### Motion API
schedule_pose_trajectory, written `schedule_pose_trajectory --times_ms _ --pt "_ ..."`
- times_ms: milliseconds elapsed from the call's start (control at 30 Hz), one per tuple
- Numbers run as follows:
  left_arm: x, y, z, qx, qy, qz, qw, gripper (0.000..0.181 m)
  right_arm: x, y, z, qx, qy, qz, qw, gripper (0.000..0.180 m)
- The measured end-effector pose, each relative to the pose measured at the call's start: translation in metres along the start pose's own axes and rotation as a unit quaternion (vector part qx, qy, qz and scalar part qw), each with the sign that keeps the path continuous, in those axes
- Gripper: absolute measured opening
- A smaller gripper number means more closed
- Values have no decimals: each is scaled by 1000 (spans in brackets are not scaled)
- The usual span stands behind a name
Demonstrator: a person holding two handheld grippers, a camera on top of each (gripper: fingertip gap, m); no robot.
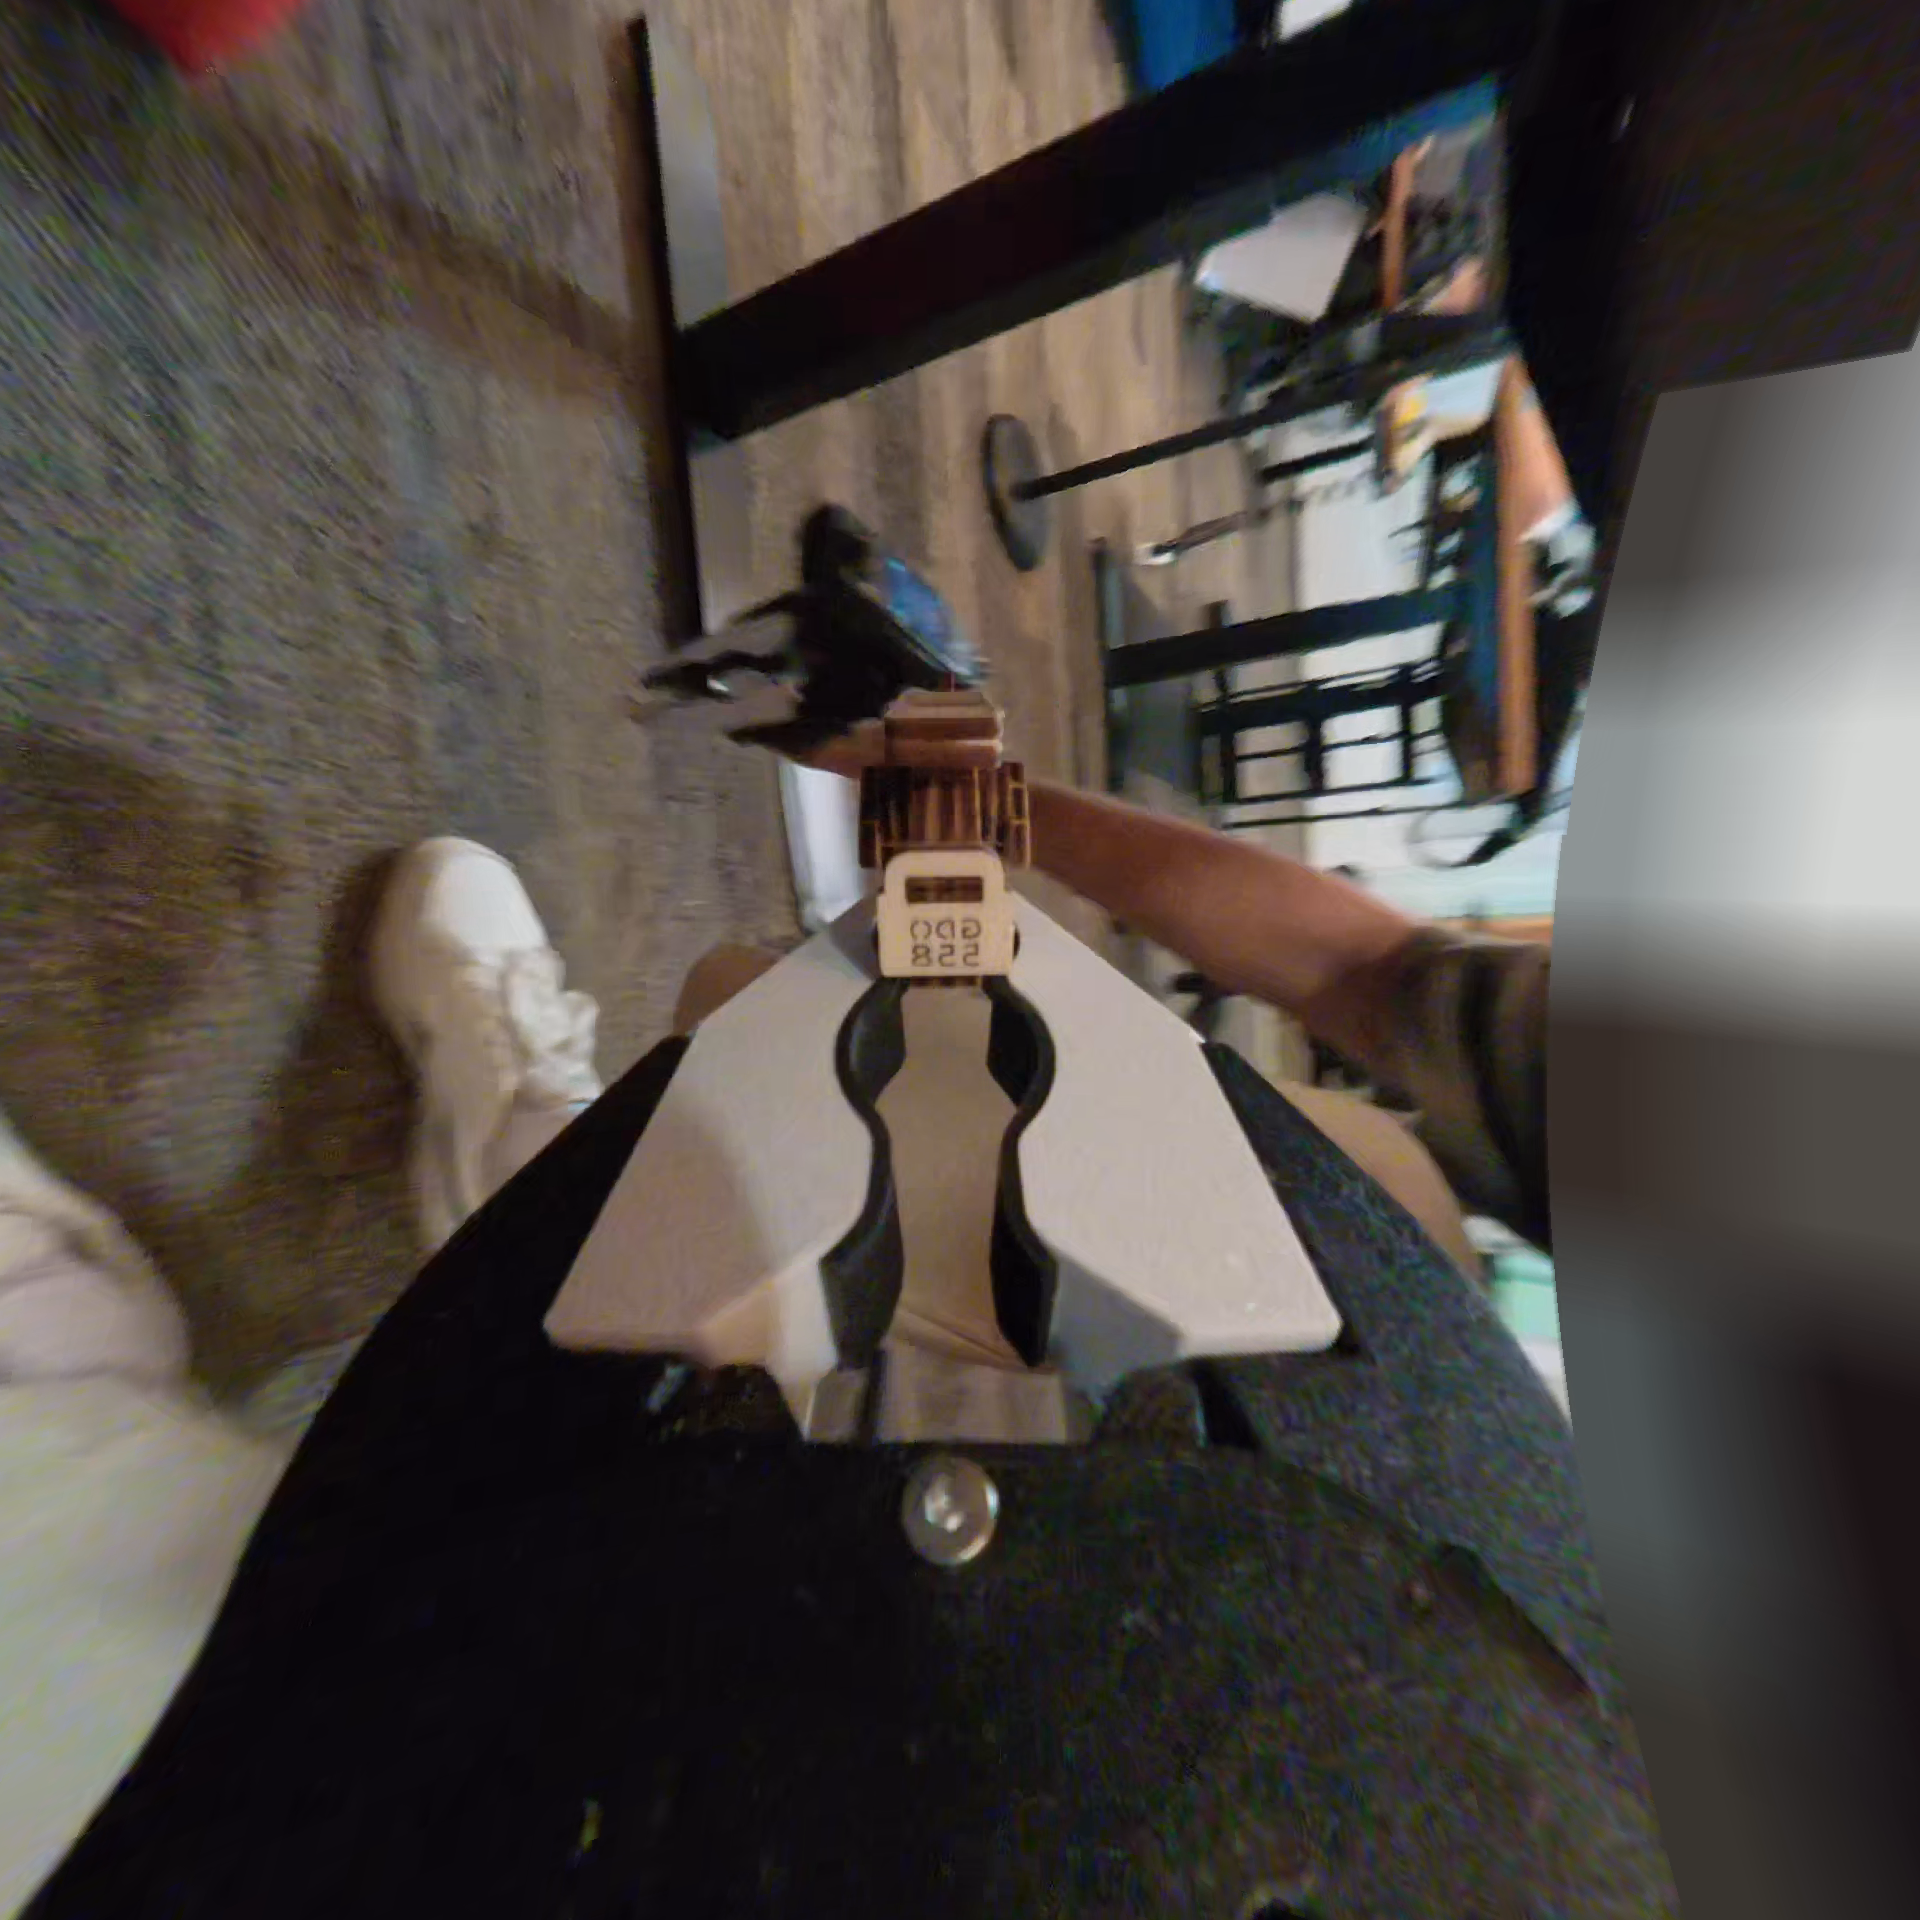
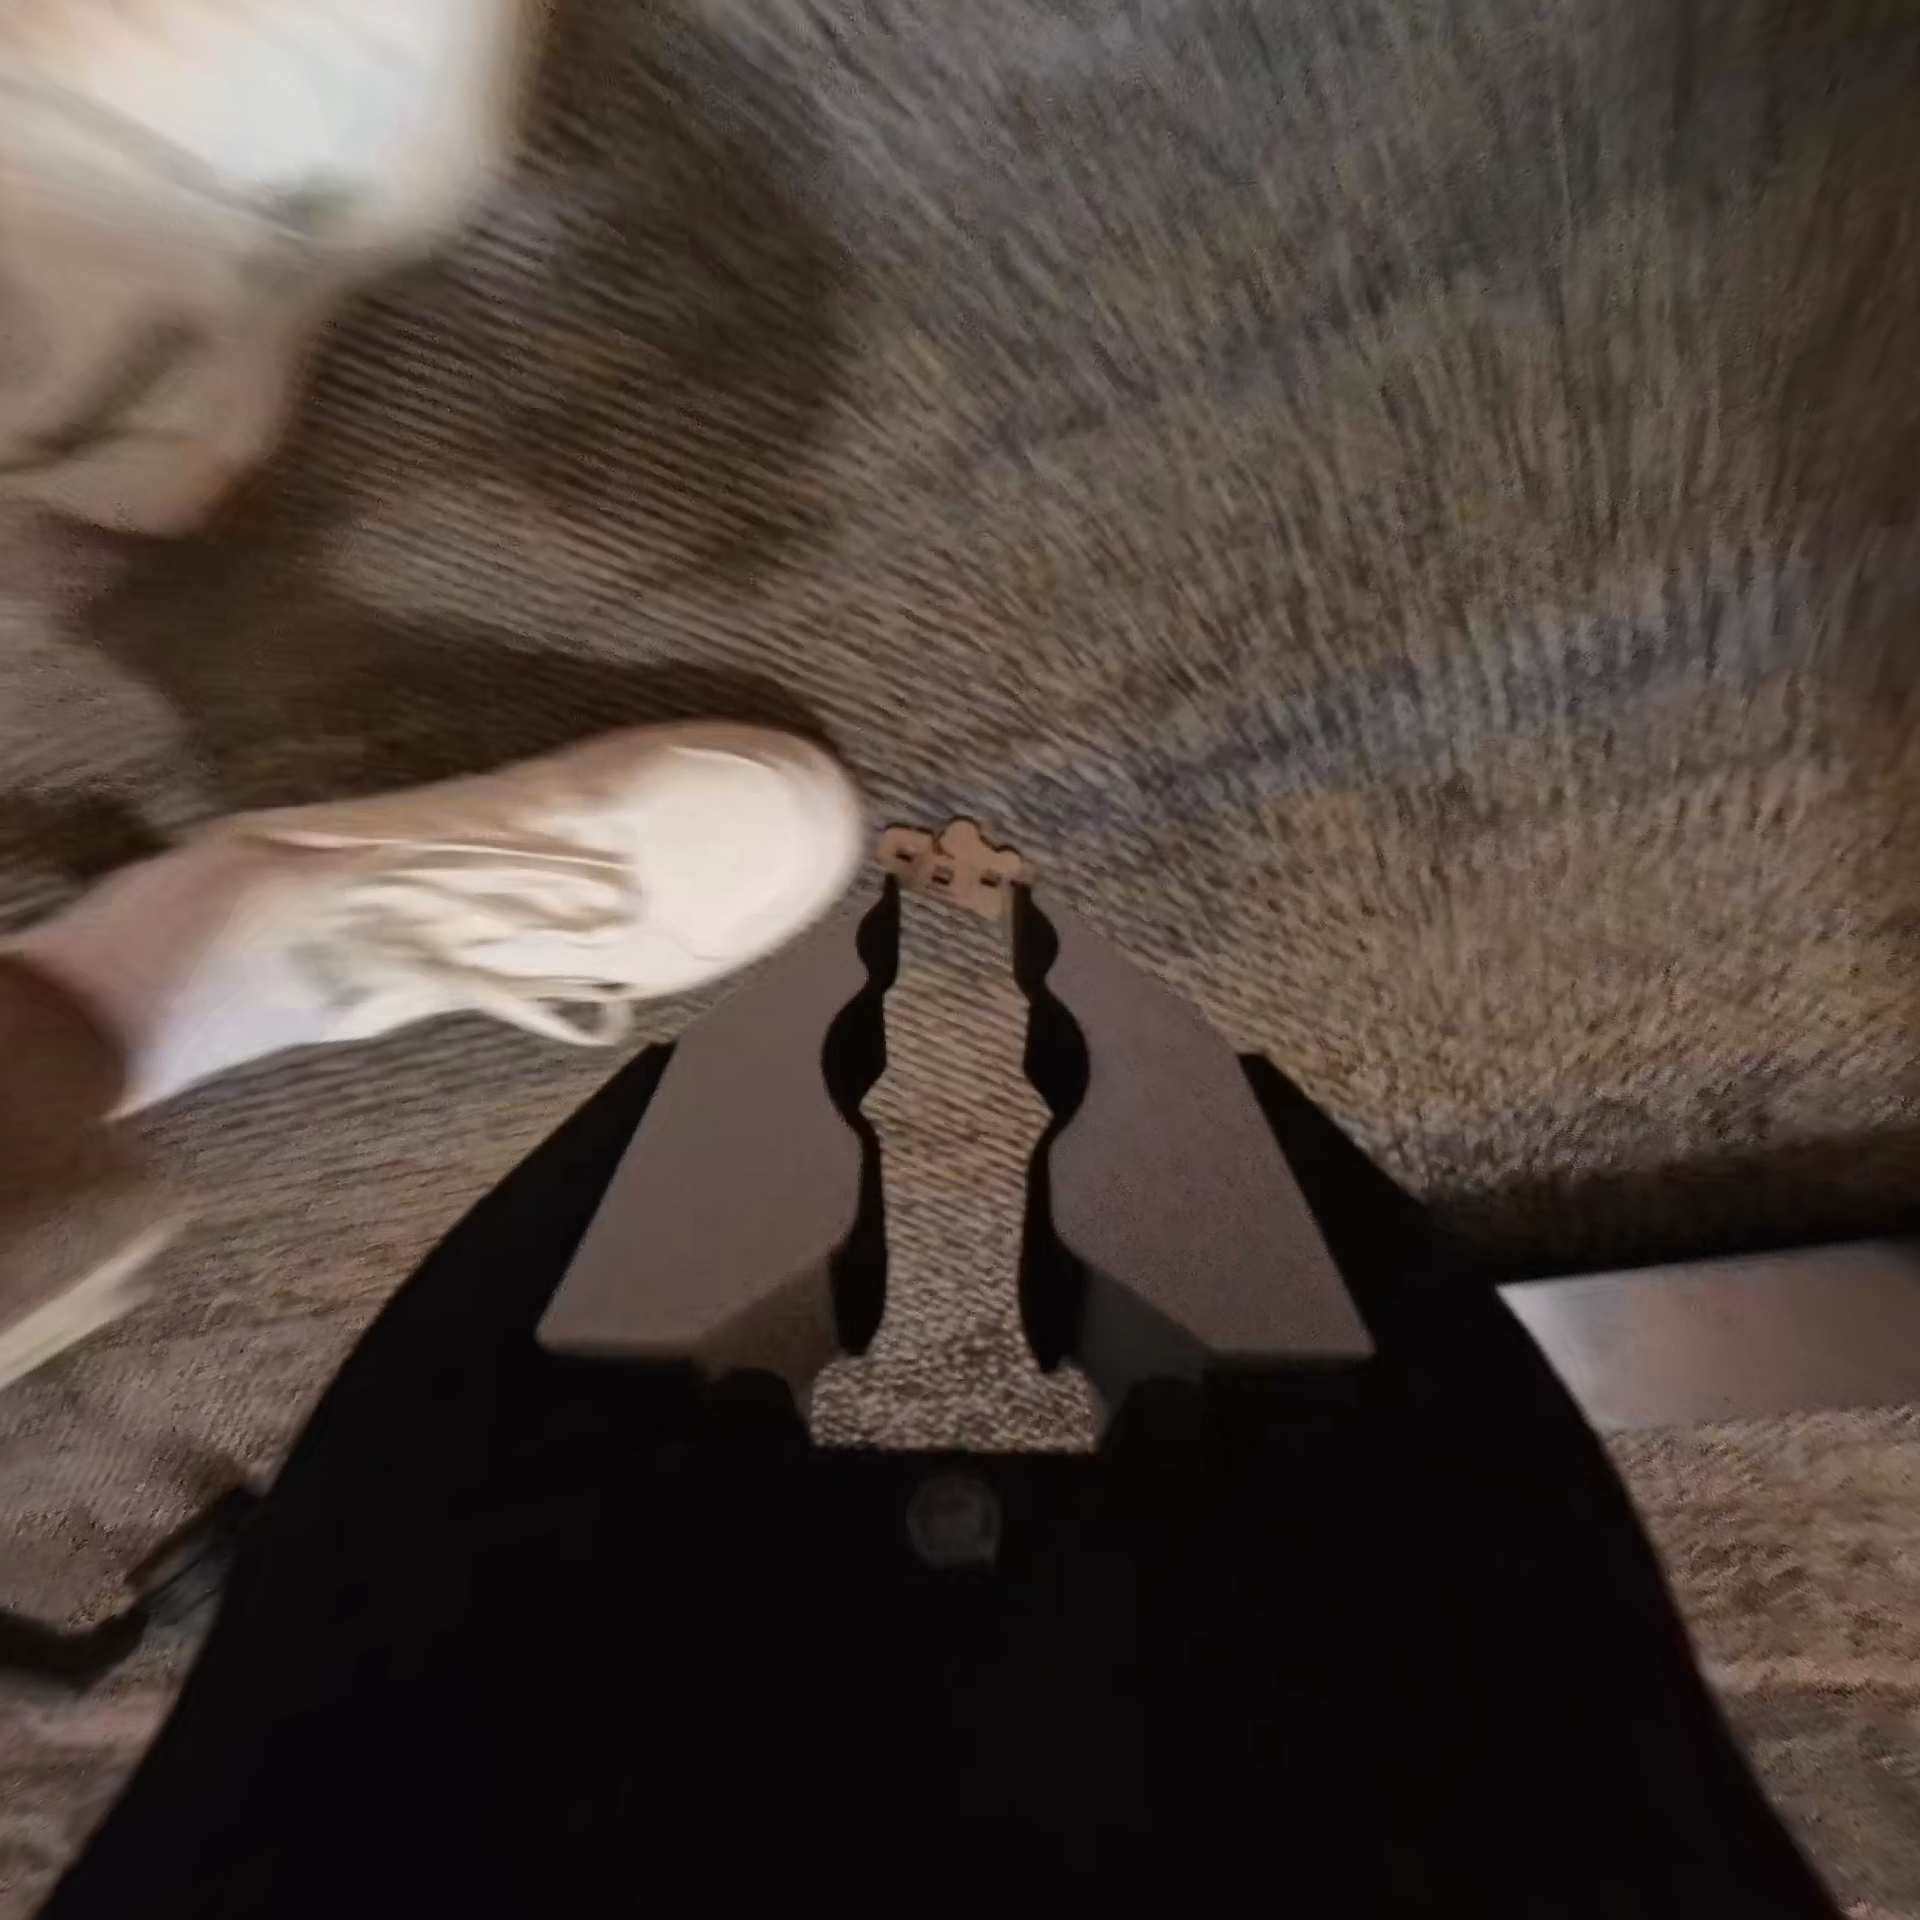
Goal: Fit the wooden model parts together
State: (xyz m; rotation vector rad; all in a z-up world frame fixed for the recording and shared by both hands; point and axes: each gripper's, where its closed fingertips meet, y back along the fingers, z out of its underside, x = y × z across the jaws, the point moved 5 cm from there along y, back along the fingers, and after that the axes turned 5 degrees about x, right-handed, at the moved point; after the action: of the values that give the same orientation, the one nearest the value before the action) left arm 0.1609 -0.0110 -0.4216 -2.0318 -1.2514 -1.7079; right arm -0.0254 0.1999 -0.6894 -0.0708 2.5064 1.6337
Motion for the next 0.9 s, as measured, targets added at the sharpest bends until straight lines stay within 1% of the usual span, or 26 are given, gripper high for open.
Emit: schedule_pose_trajectory --times_ms 33,133,233,367,467,567,667,767,900 --pt "18 10 5 2 -29 -13 1000 5 -30 25 -23 27 23 -12 999 20" --pt "91 46 30 4 -63 -1 998 5 -119 116 -88 111 69 -52 990 20" --pt "163 102 50 30 -100 -2 995 5 -192 213 -141 186 99 -69 975 21" --pt "246 188 82 114 -113 5 987 5 -259 330 -191 273 104 -51 955 20" --pt "291 238 130 164 -115 20 980 5 -290 395 -214 304 87 -22 948 21" --pt "308 271 180 193 -107 31 975 4 -307 439 -226 316 84 22 945 21" --pt "301 285 215 209 -87 25 974 4 -311 463 -232 327 67 41 942 21" --pt "286 281 233 198 -63 20 978 4 -303 478 -238 353 66 61 931 21" --pt "267 266 235 170 -62 16 983 5 -270 486 -247 385 60 96 916 21"
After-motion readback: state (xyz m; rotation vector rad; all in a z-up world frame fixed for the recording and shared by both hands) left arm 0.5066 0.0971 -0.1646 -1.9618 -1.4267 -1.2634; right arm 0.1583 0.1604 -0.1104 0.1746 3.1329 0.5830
